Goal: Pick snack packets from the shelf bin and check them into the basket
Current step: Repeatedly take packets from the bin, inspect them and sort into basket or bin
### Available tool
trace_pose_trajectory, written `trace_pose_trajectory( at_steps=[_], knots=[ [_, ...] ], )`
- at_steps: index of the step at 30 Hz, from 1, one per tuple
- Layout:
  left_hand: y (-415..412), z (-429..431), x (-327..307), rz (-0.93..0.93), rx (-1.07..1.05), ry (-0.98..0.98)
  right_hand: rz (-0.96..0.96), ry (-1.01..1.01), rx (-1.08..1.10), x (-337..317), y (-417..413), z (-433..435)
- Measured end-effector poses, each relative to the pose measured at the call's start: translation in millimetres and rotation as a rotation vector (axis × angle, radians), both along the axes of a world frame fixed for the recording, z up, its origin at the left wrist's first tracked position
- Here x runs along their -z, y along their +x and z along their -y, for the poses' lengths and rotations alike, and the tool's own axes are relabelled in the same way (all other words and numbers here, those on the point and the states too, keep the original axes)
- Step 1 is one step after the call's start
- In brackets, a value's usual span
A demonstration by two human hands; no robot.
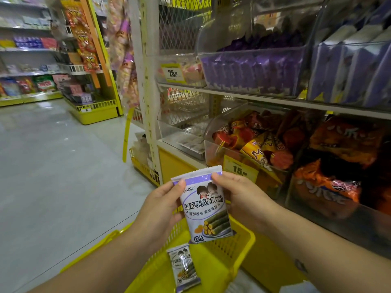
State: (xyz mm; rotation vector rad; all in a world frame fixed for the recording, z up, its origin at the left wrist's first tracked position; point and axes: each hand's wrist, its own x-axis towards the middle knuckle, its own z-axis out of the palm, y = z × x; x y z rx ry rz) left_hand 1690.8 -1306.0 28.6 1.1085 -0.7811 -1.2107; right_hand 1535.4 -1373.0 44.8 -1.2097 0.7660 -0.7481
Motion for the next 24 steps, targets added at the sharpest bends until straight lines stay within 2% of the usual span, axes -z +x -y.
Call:
trace_pose_trajectory(
  at_steps=[7, 12, 18, 20, 24],
  knots=[
    [2, 0, -7, 0.013, -0.032, -0.004, 0.037, -0.025, -0.005, 3, 4, -1],
    [5, -2, -11, -0.003, -0.048, 0.008, -0.020, 0.030, -0.010, 0, 3, 3],
    [13, -3, -21, -0.134, -0.090, 0.009, -0.214, 0.056, -0.355, -6, -12, -1],
    [16, -4, -23, -0.154, -0.043, 0.044, -0.204, 0.106, -0.364, -7, -13, -4],
    [20, -7, -24, -0.124, 0.193, 0.163, -0.140, 0.202, -0.255, -9, -12, -5]
  ],
)
